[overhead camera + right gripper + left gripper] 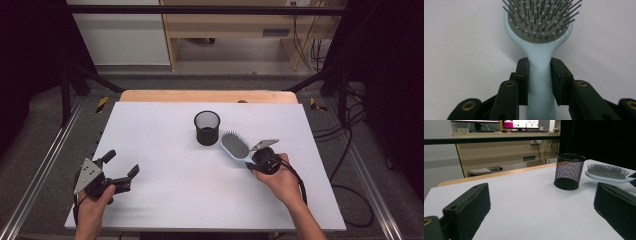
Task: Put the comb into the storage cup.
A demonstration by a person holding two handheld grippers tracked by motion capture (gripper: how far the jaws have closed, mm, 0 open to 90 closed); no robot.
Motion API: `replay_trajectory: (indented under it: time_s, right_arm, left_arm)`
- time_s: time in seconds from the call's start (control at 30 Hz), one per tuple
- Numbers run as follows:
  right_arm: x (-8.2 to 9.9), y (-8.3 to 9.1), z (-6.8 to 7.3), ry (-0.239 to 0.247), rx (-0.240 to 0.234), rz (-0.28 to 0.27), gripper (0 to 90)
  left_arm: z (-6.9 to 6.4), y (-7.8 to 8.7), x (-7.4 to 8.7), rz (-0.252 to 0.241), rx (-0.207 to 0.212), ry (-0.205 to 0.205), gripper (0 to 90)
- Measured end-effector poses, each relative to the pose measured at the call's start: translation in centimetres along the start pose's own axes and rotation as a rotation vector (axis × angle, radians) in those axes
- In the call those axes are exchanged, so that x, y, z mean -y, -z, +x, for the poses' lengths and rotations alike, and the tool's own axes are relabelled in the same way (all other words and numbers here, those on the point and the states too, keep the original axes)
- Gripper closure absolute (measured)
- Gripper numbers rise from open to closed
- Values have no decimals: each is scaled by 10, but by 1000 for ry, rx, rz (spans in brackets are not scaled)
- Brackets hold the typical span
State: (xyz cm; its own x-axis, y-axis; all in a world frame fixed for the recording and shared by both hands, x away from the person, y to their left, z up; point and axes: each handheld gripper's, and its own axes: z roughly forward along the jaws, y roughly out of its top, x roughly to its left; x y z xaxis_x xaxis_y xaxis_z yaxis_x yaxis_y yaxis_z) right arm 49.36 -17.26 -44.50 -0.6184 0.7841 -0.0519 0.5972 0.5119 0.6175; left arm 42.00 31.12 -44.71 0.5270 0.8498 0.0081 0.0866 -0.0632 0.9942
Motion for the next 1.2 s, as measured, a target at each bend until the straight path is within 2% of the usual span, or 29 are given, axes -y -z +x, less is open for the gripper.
replay_trajectory:
  time_s: [0.1, 0.27, 0.4, 0.47, 0.53, 0.67, 0.87, 1.03, 1.2]
  right_arm:
    - [5, 8, 0, -12, 11, -55, 695]
    - [12, 23, 5, -22, 24, -179, 695]
    - [9, 30, 12, -12, 19, -286, 695]
    - [6, 31, 15, -3, 22, -319, 695]
    - [2, 32, 18, 3, 20, -356, 696]
    - [-6, 31, 22, 8, 11, -415, 696]
    - [-26, 23, 30, 18, 0, -492, 695]
    - [-36, 17, 40, 27, 2, -545, 696]
    - [-44, 12, 51, 40, 0, -585, 696]
  left_arm:
    - [-4, 1, -2, -2, 6, 3, 11]
    - [-16, 3, -9, -24, 11, 20, 10]
    - [-27, 0, -19, -31, 11, 4, 9]
    - [-31, -4, -25, -32, 6, -3, 9]
    - [-34, -9, -32, -38, 17, 7, 10]
    - [-44, -24, -46, -38, 61, 1, 11]
    - [-67, -57, -67, -25, 123, 2, 13]
    - [-86, -82, -85, -16, 188, 8, 13]
    - [-103, -104, -99, 1, 229, 14, 13]
